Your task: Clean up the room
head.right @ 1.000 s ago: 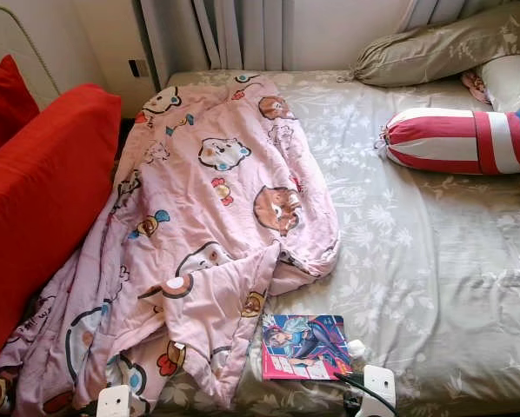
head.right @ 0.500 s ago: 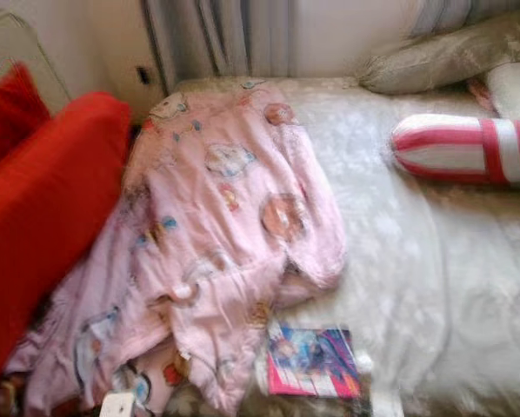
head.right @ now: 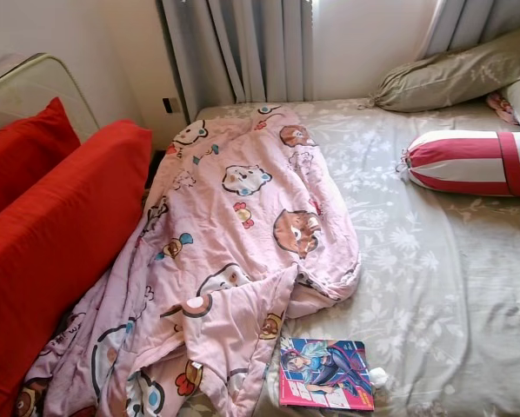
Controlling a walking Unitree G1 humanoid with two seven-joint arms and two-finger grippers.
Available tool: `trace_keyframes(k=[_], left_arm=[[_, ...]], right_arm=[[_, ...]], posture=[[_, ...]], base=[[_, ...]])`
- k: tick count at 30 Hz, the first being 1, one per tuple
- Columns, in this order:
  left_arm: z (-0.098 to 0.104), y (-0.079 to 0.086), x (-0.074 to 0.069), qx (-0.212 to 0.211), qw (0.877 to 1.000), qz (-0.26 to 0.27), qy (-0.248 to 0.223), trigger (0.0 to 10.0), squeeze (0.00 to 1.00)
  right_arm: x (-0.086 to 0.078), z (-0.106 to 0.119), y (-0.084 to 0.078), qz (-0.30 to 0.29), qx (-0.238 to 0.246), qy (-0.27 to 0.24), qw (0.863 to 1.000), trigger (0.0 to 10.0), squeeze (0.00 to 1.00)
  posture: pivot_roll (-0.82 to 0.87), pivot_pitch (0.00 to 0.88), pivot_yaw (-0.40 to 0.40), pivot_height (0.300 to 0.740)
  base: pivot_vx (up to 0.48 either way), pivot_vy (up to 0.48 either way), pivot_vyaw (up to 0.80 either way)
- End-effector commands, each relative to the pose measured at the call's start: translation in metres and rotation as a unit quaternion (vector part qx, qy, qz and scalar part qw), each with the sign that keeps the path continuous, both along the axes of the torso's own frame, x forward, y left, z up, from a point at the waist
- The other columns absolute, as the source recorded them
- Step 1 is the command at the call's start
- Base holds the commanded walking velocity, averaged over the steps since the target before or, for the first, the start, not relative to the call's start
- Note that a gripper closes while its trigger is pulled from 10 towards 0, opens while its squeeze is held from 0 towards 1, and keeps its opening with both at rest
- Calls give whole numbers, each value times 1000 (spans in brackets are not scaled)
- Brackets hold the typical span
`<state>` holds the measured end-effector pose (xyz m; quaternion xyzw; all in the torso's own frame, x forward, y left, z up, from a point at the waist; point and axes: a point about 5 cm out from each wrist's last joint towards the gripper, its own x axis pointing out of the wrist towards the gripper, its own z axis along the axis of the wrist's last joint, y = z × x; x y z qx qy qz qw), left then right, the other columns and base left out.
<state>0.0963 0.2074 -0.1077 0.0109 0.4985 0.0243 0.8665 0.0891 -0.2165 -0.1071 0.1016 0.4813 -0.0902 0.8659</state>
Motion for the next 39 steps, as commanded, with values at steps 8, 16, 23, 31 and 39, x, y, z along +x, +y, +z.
trace_keyframes(k=[8, 16, 23, 31, 39], left_arm=[[5, -9, 6, -30, 997, 36, -68, 10000, 0], [75, 27, 134, 9, 963, -8, -269, 10000, 0], [93, 17, 151, -1, 941, -63, -333, 10000, 0], [93, 21, 140, -20, 933, -52, -356, 10000, 0], [93, 27, 131, -20, 930, -27, -367, 10000, 0]], right_arm=[[8, 6, 0, -20, -2, -60, 998, 10000, 0], [9, 7, -4, -42, -4, -71, 997, 10000, 0], [11, 11, -7, -50, -25, -97, 994, 10000, 0], [14, 15, -8, -54, -39, -128, 990, 10000, 0], [103, 70, -37, 14, -107, -305, 946, 10000, 0]], posture=[[38, 0, 23, 740], [63, 0, 10, 740], [60, 0, 14, 740], [45, 0, 26, 740], [43, 0, 26, 740]], base=[[0, 0, 0], [0, 0, 0], [0, 0, 0], [0, 0, 0], [0, 0, 0]])
